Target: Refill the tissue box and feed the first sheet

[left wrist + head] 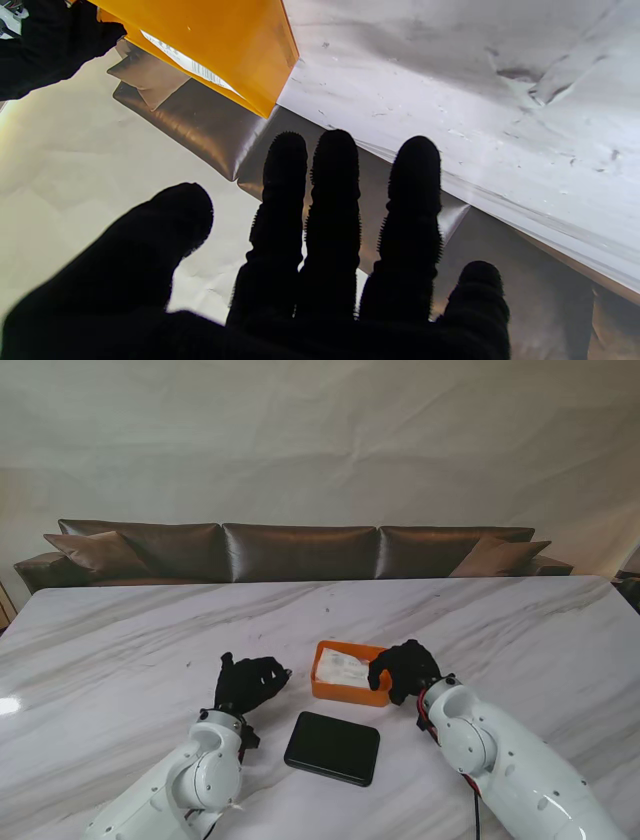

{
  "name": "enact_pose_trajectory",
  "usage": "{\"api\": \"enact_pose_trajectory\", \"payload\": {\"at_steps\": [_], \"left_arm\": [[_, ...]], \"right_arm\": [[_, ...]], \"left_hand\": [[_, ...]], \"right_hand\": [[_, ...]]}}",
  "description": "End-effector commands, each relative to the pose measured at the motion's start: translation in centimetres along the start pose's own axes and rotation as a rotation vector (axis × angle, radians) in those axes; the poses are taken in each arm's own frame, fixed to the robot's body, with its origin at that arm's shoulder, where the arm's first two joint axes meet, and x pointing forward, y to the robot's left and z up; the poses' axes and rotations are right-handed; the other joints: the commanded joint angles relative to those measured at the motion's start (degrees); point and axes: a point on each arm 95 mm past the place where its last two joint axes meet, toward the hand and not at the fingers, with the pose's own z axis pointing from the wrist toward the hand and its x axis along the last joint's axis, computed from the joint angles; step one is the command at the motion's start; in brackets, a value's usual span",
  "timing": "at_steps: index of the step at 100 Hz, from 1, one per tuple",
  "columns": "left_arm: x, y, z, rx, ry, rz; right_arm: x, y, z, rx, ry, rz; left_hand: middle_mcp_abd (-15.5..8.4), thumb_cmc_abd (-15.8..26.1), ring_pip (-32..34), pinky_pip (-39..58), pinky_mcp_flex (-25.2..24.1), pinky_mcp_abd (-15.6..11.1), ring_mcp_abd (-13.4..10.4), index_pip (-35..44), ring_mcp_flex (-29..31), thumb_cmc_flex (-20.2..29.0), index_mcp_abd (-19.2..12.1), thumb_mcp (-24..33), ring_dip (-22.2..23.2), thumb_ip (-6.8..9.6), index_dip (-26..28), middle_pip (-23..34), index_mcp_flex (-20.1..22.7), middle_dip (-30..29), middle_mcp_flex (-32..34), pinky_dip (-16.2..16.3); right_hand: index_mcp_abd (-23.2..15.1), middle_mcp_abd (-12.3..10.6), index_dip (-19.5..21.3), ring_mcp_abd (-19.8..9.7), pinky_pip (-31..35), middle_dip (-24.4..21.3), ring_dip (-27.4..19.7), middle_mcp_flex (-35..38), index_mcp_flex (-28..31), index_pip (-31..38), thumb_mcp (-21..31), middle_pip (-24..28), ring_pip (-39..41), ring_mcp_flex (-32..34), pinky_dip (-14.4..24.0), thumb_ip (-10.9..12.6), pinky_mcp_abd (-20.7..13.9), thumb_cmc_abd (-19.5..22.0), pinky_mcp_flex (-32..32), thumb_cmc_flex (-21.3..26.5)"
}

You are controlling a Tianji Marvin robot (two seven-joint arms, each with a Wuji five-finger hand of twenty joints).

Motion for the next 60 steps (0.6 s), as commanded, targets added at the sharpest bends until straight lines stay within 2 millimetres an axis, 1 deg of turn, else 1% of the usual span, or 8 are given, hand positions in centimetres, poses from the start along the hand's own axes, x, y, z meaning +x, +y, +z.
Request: {"api": "enact_pose_trajectory", "payload": {"at_steps": [1,8,28,41,51,60], "left_arm": [[0.4,0.5,-0.3,-0.024,-0.001,-0.011],[0.3,0.4,-0.2,-0.028,-0.001,-0.008],[0.2,0.5,-0.1,-0.035,-0.009,-0.016],[0.2,0.5,0.0,-0.042,-0.009,-0.017],[0.3,0.4,0.0,-0.046,-0.009,-0.024],[0.4,0.3,-0.3,-0.046,-0.010,-0.029]], "right_arm": [[-0.2,-0.3,0.2,0.009,-0.003,-0.011],[-0.4,-0.5,0.4,0.010,-0.003,-0.022],[-0.6,-0.7,0.5,0.031,0.000,-0.031],[-0.6,-0.8,0.5,0.033,0.003,-0.057],[-0.8,-1.3,1.0,0.022,0.003,-0.046],[-0.8,-1.6,1.3,0.005,0.001,-0.041]], "left_hand": [[0.59,-1.01,0.82,84.16,-1.85,1.62,0.42,-0.77,0.25,0.25,1.01,1.04,0.25,-2.15,-1.04,0.04,0.39,-0.52,-1.09,-0.29],[0.64,-1.08,1.00,84.12,-1.84,1.63,0.46,-0.75,0.50,0.28,1.02,1.09,0.30,-2.15,-1.04,0.07,0.53,-0.53,-0.93,-0.25],[0.81,-0.92,1.39,83.86,-2.00,1.72,0.68,-0.75,0.78,0.30,1.25,1.08,0.45,-2.18,-1.08,0.12,0.91,-0.57,-0.64,-0.28],[0.84,-0.83,1.58,83.64,-2.11,1.82,0.68,-0.73,1.01,0.29,1.26,1.05,0.50,-2.20,-1.10,0.14,1.17,-0.61,-0.37,-0.33],[0.90,-0.86,1.67,83.55,-2.11,1.96,0.81,-0.77,1.08,0.37,1.16,1.01,0.52,-2.22,-1.15,0.14,1.26,-0.64,-0.24,-0.34],[0.90,-0.80,1.72,83.48,-2.14,1.97,0.84,-0.80,1.11,0.41,1.24,0.94,0.53,-2.24,-1.19,0.06,1.32,-0.69,-0.26,-0.35]], "right_hand": [[-1.79,-2.53,-0.34,-2.57,-1.26,-0.37,-0.58,2.29,1.90,1.51,4.01,0.70,-0.36,1.03,-1.06,-1.03,-1.35,-2.76,0.00,2.07],[-2.30,-2.71,-0.41,-2.53,-1.10,-0.33,-0.41,3.14,2.62,2.00,4.02,0.82,0.06,1.86,-1.14,-1.05,-1.25,-2.74,0.42,2.17],[-2.23,-2.22,-1.00,-2.25,-0.85,-0.40,-0.46,2.80,1.76,1.76,4.20,0.15,-0.19,1.37,-1.36,-0.94,-0.99,-1.94,0.58,2.21],[-3.15,-2.47,-0.88,-2.11,0.07,-0.17,-0.08,4.58,3.00,2.68,4.23,0.53,0.82,3.41,-1.15,-0.77,-1.34,-1.36,1.81,3.21],[-4.12,-2.77,-0.77,-2.57,1.24,0.13,0.29,6.40,4.26,3.78,3.54,0.67,1.70,5.23,-0.79,-0.73,-1.73,0.29,2.18,3.53],[-4.97,-2.99,-0.66,-2.79,1.68,0.26,0.67,8.39,5.74,4.52,3.08,0.93,2.74,7.36,-0.64,-0.85,-1.91,0.95,2.29,3.41]]}}
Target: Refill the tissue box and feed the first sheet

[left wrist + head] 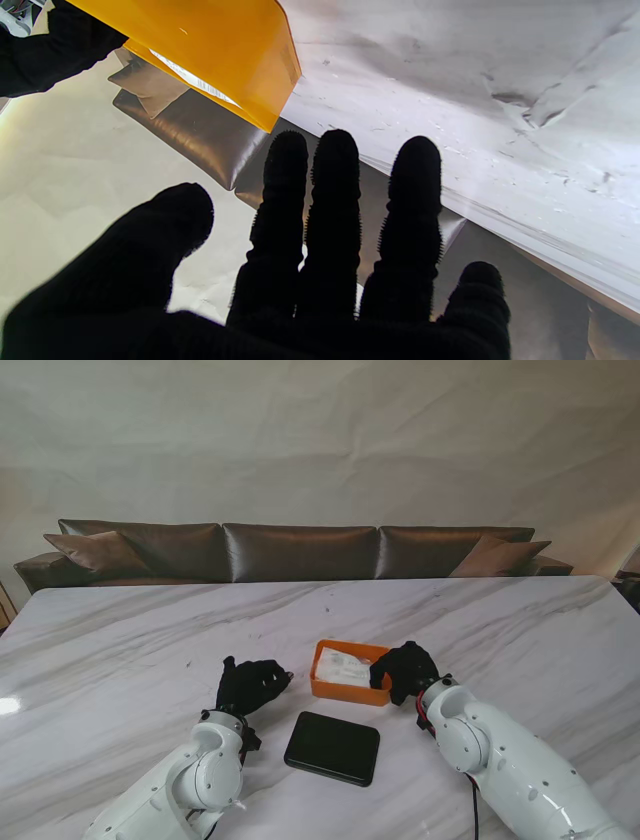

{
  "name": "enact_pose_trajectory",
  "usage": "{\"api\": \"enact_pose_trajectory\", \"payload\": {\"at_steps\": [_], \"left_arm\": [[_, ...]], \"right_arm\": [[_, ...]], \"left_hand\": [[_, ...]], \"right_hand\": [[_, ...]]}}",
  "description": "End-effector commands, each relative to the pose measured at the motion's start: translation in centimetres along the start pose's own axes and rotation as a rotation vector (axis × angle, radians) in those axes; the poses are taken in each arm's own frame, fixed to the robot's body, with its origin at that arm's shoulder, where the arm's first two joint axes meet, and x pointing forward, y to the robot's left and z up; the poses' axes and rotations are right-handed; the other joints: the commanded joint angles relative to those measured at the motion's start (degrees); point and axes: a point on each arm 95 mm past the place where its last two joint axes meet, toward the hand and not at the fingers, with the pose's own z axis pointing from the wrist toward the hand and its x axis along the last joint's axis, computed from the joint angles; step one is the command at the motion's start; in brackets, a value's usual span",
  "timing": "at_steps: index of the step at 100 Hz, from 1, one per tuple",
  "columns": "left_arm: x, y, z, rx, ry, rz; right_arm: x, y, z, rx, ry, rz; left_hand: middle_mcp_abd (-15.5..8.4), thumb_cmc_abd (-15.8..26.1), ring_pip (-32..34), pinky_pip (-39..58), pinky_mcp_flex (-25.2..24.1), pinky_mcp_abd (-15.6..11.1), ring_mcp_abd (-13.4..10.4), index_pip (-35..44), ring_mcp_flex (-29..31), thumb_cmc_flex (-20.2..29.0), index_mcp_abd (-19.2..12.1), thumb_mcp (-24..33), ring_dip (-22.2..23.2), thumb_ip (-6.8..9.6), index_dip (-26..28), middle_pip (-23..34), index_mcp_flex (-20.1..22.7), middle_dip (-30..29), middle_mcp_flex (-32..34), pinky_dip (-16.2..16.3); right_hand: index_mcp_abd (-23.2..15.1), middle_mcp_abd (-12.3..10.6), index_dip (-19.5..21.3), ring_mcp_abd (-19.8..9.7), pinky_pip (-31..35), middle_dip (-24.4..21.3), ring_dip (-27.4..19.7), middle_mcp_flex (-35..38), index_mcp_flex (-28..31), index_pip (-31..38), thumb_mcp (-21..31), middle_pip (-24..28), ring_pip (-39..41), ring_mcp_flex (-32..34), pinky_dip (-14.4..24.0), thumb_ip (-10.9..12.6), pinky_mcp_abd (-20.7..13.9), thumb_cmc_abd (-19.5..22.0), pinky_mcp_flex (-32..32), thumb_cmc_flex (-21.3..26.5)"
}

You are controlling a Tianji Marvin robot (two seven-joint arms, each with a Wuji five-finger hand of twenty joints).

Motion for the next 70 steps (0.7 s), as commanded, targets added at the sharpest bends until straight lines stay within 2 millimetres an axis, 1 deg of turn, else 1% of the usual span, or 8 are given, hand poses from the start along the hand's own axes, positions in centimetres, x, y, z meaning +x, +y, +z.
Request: {"api": "enact_pose_trajectory", "payload": {"at_steps": [1,11,17,22,29,36,54,70], "left_arm": [[0.4,0.0,-0.3,-0.011,0.002,-0.013],[0.4,-0.1,-0.6,-0.014,0.000,-0.010],[0.2,0.0,-0.7,-0.016,-0.005,-0.010],[0.1,0.0,-0.7,-0.016,-0.009,-0.013],[0.0,0.0,-0.8,-0.015,-0.013,-0.018],[0.0,0.0,-0.9,-0.014,-0.014,-0.020],[-0.1,-0.2,-1.0,-0.010,-0.015,-0.021],[-0.2,-0.1,-1.1,-0.007,-0.021,-0.029]], "right_arm": [[0.0,-0.3,0.4,0.004,-0.003,0.004],[0.2,-0.6,0.7,-0.023,-0.007,0.005],[0.3,-0.7,0.9,-0.032,-0.008,0.003],[0.4,-0.8,1.0,-0.040,-0.007,0.002],[0.5,-0.9,1.1,-0.045,-0.005,0.002],[0.6,-0.9,1.2,-0.052,-0.004,0.006],[0.9,-0.7,1.3,-0.031,0.004,0.007],[0.9,-1.4,1.6,-0.003,0.006,0.019]], "left_hand": [[0.79,-0.83,0.80,83.48,-1.94,1.87,0.75,-0.78,1.15,0.40,1.04,0.92,0.50,-2.24,-1.08,0.07,0.61,-0.67,-0.23,-0.35],[0.74,-0.75,0.86,83.46,-1.94,1.87,0.70,-0.80,1.27,0.38,1.02,0.83,0.51,-2.24,-1.10,0.03,0.68,-0.70,-0.18,-0.34],[0.77,-0.72,0.88,83.46,-1.94,1.87,0.70,-0.80,1.29,0.42,1.06,0.81,0.51,-2.22,-1.11,0.04,0.73,-0.71,-0.04,-0.33],[0.86,-0.73,0.90,83.46,-1.94,1.87,0.77,-0.78,1.29,0.47,1.14,0.82,0.53,-2.20,-1.11,0.04,0.79,-0.71,0.01,-0.33],[0.89,-0.72,1.00,83.45,-1.94,1.87,0.81,-0.77,1.42,0.51,1.26,0.82,0.57,-2.19,-1.12,0.04,0.92,-0.72,0.04,-0.32],[0.90,-0.63,1.05,83.45,-1.94,1.87,0.80,-0.85,1.41,0.48,1.35,0.79,0.60,-2.19,-1.18,0.04,0.93,-0.73,0.09,-0.31],[0.87,-0.69,1.18,83.44,-1.94,1.87,0.79,-0.86,1.57,0.54,1.21,0.75,0.66,-2.16,-1.20,0.04,1.08,-0.73,0.19,-0.30],[0.89,-0.75,1.32,83.49,-1.80,2.10,0.81,-0.82,1.67,0.54,1.24,0.80,0.76,-2.16,-1.21,0.09,1.15,-0.72,0.33,-0.27]], "right_hand": [[-2.83,-2.28,0.47,-1.91,1.44,0.74,0.73,2.75,2.14,1.38,2.45,1.04,1.71,2.29,0.01,-0.89,-1.33,0.38,-0.20,1.76],[-3.80,-2.09,0.55,-1.52,2.25,0.84,1.49,5.69,4.25,2.39,1.80,0.95,3.71,5.46,0.35,-1.47,-1.36,0.51,-0.07,1.48],[-4.05,-1.67,0.31,-0.93,2.65,2.13,2.04,6.97,4.88,2.74,1.29,0.55,4.94,7.01,0.52,-4.68,-1.42,-0.53,-0.19,1.63],[-4.91,-1.49,-5.67,-0.70,3.15,4.05,3.03,8.80,5.39,5.13,0.98,-0.66,5.92,8.56,0.79,-8.58,-1.52,-2.04,-0.09,1.26],[-5.50,-1.36,-7.75,-0.35,3.46,4.45,3.55,9.98,5.85,6.39,0.41,-1.03,6.30,10.01,0.96,-9.72,-1.46,-2.85,-0.04,0.97],[-6.38,-1.18,-9.95,-0.10,4.01,5.09,4.58,12.11,6.72,8.21,0.35,-1.53,7.18,11.96,1.28,-12.09,-1.47,-4.71,0.04,0.49],[-7.89,-1.08,-11.87,0.05,4.66,5.64,5.00,12.91,5.85,9.64,0.26,-2.76,6.52,12.73,1.65,-13.45,-0.15,-5.68,-0.14,-2.27],[-8.59,-1.14,-12.47,0.27,4.68,5.90,4.90,12.84,5.44,9.88,0.23,-3.11,5.70,11.95,1.66,-13.92,0.49,-6.07,-0.31,-3.87]]}}
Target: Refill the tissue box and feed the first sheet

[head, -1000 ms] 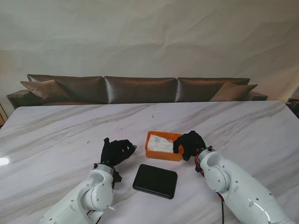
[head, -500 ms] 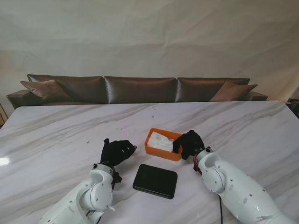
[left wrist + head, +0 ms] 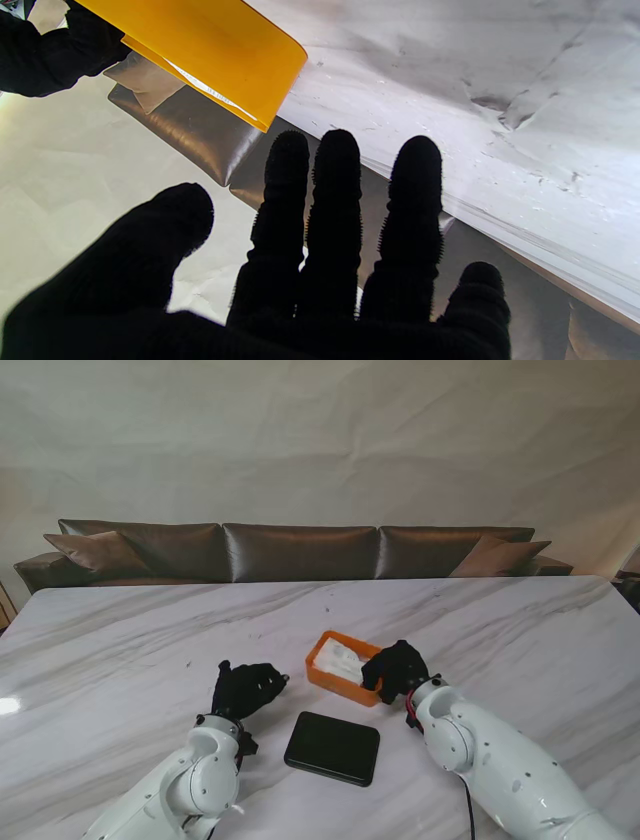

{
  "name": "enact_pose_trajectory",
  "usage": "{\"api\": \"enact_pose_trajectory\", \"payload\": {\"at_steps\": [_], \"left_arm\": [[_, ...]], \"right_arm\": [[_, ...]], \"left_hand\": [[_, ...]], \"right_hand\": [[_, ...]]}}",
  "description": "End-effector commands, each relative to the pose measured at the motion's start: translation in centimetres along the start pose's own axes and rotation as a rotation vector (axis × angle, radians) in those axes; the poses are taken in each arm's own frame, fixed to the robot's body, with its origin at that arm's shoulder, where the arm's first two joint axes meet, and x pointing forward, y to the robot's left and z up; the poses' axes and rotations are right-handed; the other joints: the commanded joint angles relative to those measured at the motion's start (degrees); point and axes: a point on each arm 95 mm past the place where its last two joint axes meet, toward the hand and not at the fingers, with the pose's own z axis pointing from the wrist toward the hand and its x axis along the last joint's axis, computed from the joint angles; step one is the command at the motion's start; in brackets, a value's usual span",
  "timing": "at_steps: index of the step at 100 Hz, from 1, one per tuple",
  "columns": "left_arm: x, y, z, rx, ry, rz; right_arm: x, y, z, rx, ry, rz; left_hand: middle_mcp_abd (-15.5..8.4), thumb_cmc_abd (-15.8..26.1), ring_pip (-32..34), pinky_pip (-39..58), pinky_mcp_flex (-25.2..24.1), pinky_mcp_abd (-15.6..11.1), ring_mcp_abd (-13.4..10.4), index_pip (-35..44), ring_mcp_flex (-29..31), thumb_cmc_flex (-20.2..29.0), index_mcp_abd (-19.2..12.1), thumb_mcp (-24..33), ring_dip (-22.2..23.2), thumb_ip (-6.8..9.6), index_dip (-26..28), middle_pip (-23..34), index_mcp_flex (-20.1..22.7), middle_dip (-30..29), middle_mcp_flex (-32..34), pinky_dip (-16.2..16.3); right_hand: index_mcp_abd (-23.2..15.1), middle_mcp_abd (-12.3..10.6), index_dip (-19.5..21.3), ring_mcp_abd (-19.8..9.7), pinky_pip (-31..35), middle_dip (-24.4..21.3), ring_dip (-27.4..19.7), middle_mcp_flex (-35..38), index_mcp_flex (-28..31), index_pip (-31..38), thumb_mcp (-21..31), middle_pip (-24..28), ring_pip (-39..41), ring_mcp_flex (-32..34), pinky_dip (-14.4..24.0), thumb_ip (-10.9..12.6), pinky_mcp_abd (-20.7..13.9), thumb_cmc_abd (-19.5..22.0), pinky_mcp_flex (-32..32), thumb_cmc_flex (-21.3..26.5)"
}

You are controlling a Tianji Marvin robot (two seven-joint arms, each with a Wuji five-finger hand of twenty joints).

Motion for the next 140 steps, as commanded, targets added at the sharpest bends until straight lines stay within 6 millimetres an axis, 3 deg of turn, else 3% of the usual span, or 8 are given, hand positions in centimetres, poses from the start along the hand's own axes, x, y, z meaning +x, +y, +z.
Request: {"api": "enact_pose_trajectory", "payload": {"at_steps": [1,33,52,63,75,100,116,140], "left_arm": [[0.1,0.2,-0.2,-0.011,-0.002,-0.013],[0.1,-0.3,0.0,-0.006,-0.003,-0.015],[-0.2,-0.5,-0.1,-0.003,-0.012,-0.015],[-0.5,-0.5,-0.3,-0.005,-0.022,-0.015],[-0.7,-0.6,-0.4,-0.006,-0.028,-0.018],[-0.7,-0.6,-0.4,-0.005,-0.031,-0.022],[-0.7,-0.7,-0.4,-0.001,-0.033,-0.025],[-0.3,-1.1,0.0,0.011,-0.019,-0.030]], "right_arm": [[-0.1,-0.5,0.2,0.026,-0.002,0.011],[0.0,-1.8,0.9,0.075,0.015,0.036],[0.1,-2.5,1.5,0.068,0.019,0.036],[0.2,-2.8,1.8,0.057,0.024,0.027],[0.2,-3.0,1.9,0.052,0.032,0.014],[0.2,-3.0,2.2,0.022,0.047,0.017],[0.1,-1.9,2.0,-0.003,0.043,0.049],[0.0,1.7,0.8,-0.021,0.011,0.118]], "left_hand": [[0.42,-0.73,1.00,83.49,-1.68,1.98,0.69,-0.77,1.53,0.51,0.76,0.79,0.74,-2.15,-0.78,0.10,1.10,-0.35,0.32,-0.26],[0.46,-0.82,1.36,83.50,-1.58,2.17,0.78,-0.64,1.83,0.60,0.78,0.93,0.96,-2.19,-0.83,0.17,1.39,-0.34,0.53,-0.23],[0.47,-0.80,1.51,83.54,-1.44,2.24,0.81,-0.69,1.88,0.51,0.70,0.98,1.06,-2.23,-0.90,0.20,1.34,-0.34,0.66,-0.20],[0.56,-0.74,1.54,83.54,-1.44,2.24,0.85,-0.71,1.86,0.57,0.79,0.97,1.11,-2.24,-0.92,0.15,1.34,-0.35,0.51,-0.19],[0.76,-0.70,1.61,83.44,-1.49,2.48,0.89,-0.80,1.84,0.58,0.88,0.92,1.20,-2.20,-0.95,0.12,1.35,-0.37,0.51,-0.22],[0.74,-0.61,1.81,83.55,-1.21,2.58,0.96,-0.91,1.84,0.59,0.99,0.82,1.40,-2.14,-0.97,0.14,1.40,-0.36,0.46,-0.15],[0.77,-0.65,1.90,83.54,-1.11,2.92,0.95,-0.94,1.94,0.67,1.03,0.88,1.47,-2.13,-1.00,0.16,1.51,-0.37,0.65,-0.14],[0.81,-0.80,1.82,83.51,-1.11,2.96,0.90,-1.12,1.81,0.67,0.91,0.88,1.51,-2.10,-1.05,0.06,1.39,-0.40,0.46,-0.12]], "right_hand": [[-3.14,-1.02,-0.70,-0.57,1.22,1.02,0.67,2.33,-0.16,1.41,0.85,-0.85,-0.54,0.68,0.44,-1.39,0.44,-2.61,-0.60,-0.62],[-3.60,-1.20,-1.44,-0.62,0.92,0.98,0.13,2.93,0.27,1.55,0.51,-0.99,-1.04,0.42,0.25,-1.90,1.63,-3.45,-0.75,-1.38],[-4.27,-0.27,-0.98,0.70,2.68,2.22,2.34,3.94,0.29,4.29,0.89,1.01,2.34,2.80,0.98,-6.27,1.12,-9.97,0.58,-5.15],[-5.19,0.68,3.13,2.33,5.11,5.69,7.13,3.72,-0.05,5.84,1.69,5.44,6.93,3.97,2.34,-8.67,0.16,-13.58,1.61,-8.66],[-6.59,0.94,14.91,3.41,9.51,15.31,16.28,0.92,-0.77,8.70,1.20,16.73,16.94,1.89,4.98,-9.76,-1.89,-14.46,2.88,-12.43],[-5.79,1.45,48.68,5.29,21.69,30.77,30.59,4.36,4.50,18.83,1.84,35.42,42.24,0.50,19.12,-0.87,-8.02,-6.50,9.26,-9.21],[-1.74,5.55,56.73,8.54,25.09,34.78,33.24,9.98,10.04,25.30,5.88,41.46,50.06,5.03,24.29,6.68,-7.22,-4.03,13.22,-6.08],[4.88,12.38,57.83,12.58,27.44,41.45,34.99,14.49,11.05,28.42,9.67,46.92,56.92,9.95,29.29,13.04,-4.60,-6.22,17.86,-0.61]]}}
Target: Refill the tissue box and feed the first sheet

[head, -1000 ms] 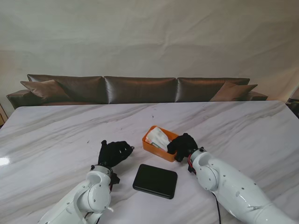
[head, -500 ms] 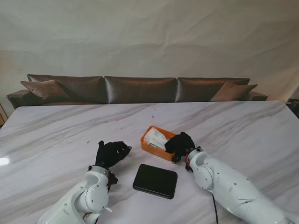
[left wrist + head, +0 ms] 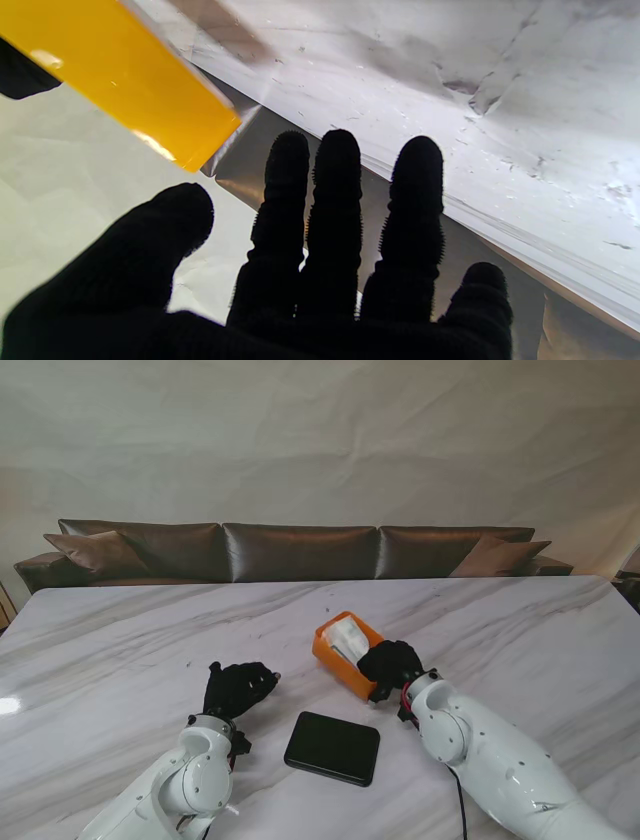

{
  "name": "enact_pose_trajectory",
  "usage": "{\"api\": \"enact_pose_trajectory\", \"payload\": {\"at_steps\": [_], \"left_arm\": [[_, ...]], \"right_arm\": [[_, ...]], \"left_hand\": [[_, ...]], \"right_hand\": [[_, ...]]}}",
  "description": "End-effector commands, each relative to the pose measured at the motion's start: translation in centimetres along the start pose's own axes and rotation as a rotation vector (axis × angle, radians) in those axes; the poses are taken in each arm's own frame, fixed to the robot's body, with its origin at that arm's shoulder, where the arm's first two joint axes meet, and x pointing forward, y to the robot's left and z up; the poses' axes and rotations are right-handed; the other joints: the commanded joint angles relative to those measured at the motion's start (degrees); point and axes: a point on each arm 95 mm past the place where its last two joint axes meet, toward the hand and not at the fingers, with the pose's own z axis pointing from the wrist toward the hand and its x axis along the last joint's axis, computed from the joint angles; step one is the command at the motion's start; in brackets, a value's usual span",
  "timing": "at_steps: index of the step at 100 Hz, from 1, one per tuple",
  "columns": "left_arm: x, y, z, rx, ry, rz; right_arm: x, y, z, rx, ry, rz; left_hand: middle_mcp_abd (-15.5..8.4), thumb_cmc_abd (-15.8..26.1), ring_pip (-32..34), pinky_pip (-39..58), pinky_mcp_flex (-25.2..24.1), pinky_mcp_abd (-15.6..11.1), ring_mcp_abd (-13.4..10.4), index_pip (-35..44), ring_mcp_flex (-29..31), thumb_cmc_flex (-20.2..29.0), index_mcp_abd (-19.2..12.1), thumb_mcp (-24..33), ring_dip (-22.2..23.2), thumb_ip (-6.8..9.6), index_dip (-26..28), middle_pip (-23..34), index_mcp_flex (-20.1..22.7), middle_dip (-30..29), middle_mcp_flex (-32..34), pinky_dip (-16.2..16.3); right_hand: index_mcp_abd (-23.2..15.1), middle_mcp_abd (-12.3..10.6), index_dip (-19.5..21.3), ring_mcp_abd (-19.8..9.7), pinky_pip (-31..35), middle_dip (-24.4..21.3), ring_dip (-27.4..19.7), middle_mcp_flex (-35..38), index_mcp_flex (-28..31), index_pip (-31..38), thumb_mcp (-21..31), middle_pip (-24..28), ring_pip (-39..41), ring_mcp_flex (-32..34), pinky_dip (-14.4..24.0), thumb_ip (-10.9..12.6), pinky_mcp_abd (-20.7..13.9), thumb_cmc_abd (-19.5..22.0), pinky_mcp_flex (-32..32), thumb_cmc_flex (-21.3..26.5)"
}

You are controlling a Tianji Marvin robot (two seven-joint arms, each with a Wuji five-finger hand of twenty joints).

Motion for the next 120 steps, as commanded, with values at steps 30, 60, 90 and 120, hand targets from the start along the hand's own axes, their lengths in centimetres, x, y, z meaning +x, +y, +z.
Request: {"api": "enact_pose_trajectory", "payload": {"at_steps": [30,60,90,120], "left_arm": [[2.6,-0.5,1.3,0.002,0.149,-0.045],[6.7,0.3,2.6,0.038,0.329,-0.073],[8.9,0.9,2.4,0.026,0.431,-0.119],[8.8,1.9,2.4,-0.010,0.473,-0.122]], "right_arm": [[1.4,7.2,-3.8,0.052,-0.052,0.205],[3.9,11.1,-7.4,0.075,-0.001,0.337],[5.1,11.9,-8.1,0.081,0.034,0.341],[5.4,11.7,-7.6,0.076,0.043,0.354]], "left_hand": [[-3.16,-4.41,-7.00,81.34,-4.20,0.07,-3.16,-10.04,-7.91,0.69,-0.36,1.08,-1.58,-1.58,-2.96,-5.69,-11.92,-3.00,-13.73,-0.78],[-4.08,-6.48,-8.16,79.46,-7.02,-0.58,-4.48,-13.59,-11.73,1.14,-0.56,1.74,-0.77,-3.85,-4.24,-5.73,-16.06,-4.48,-19.34,0.05],[-4.82,-10.10,-5.84,78.92,-6.91,-0.42,-5.73,-11.99,-9.30,2.83,-1.27,3.53,1.02,-9.98,-3.53,-4.33,-12.24,-4.78,-14.87,1.03],[-5.25,-12.64,-5.91,83.89,-5.09,-3.76,-6.31,-12.42,-9.93,1.38,-0.81,4.75,2.26,-16.75,-3.60,-4.56,-12.85,-4.91,-15.15,5.29]], "right_hand": [[3.29,9.33,-0.71,6.63,16.74,1.27,5.94,9.86,4.13,4.25,12.19,11.41,23.45,9.05,8.82,14.35,-25.73,2.05,6.95,13.20],[3.40,9.21,-0.69,6.68,16.56,1.02,5.92,9.81,4.00,4.18,12.19,11.38,23.37,8.96,9.29,14.34,-25.16,3.08,6.71,12.87],[3.52,8.92,-0.45,6.76,16.23,1.10,6.05,9.75,3.73,3.95,12.19,10.62,22.81,8.62,9.28,13.64,-25.06,4.08,6.33,12.25],[3.53,8.82,-0.17,6.81,16.19,1.34,6.23,9.73,3.60,3.76,12.19,10.07,22.45,8.37,9.22,13.21,-25.02,4.47,6.09,12.13]]}}
